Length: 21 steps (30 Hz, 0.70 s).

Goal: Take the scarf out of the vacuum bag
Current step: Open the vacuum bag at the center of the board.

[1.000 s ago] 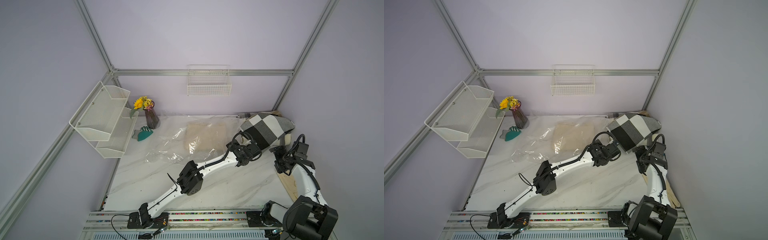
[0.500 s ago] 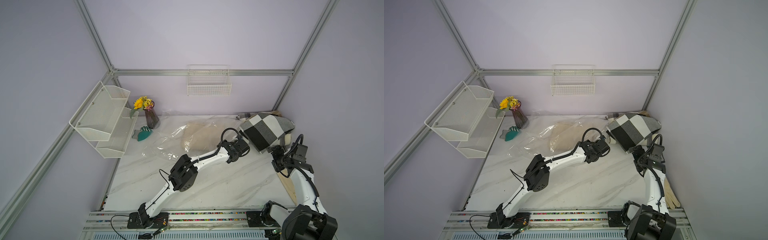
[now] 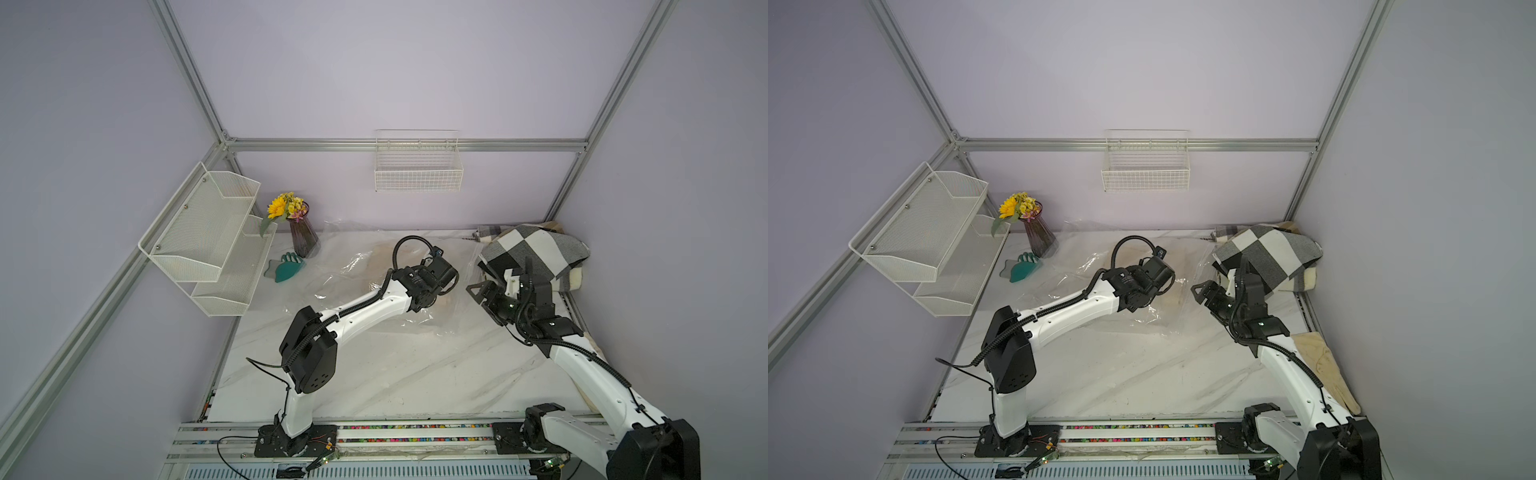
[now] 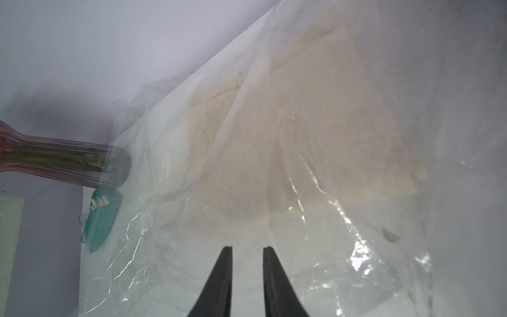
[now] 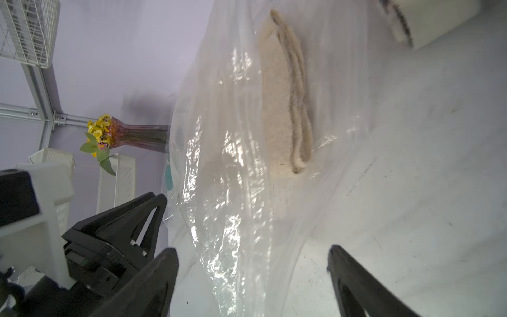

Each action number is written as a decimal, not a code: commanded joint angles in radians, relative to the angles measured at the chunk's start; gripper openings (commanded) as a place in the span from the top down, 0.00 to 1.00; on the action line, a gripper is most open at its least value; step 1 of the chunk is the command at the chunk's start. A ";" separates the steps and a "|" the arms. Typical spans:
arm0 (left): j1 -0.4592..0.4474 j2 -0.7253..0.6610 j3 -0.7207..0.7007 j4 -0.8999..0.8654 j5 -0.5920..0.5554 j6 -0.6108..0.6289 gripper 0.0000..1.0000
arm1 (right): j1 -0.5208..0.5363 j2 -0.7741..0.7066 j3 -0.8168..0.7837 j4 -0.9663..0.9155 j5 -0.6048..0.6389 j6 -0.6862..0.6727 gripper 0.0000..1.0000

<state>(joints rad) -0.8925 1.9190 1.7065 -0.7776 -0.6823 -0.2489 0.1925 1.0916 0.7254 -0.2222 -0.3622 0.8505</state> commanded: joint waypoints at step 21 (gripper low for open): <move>0.031 -0.139 -0.016 0.065 0.295 -0.026 0.47 | -0.072 0.074 -0.048 0.132 0.233 0.110 0.22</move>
<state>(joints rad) -0.8532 1.8572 1.6409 -0.7494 -0.4961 -0.2935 0.1635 1.1316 0.6563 -0.0982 -0.1471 0.9394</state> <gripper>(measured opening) 0.463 0.784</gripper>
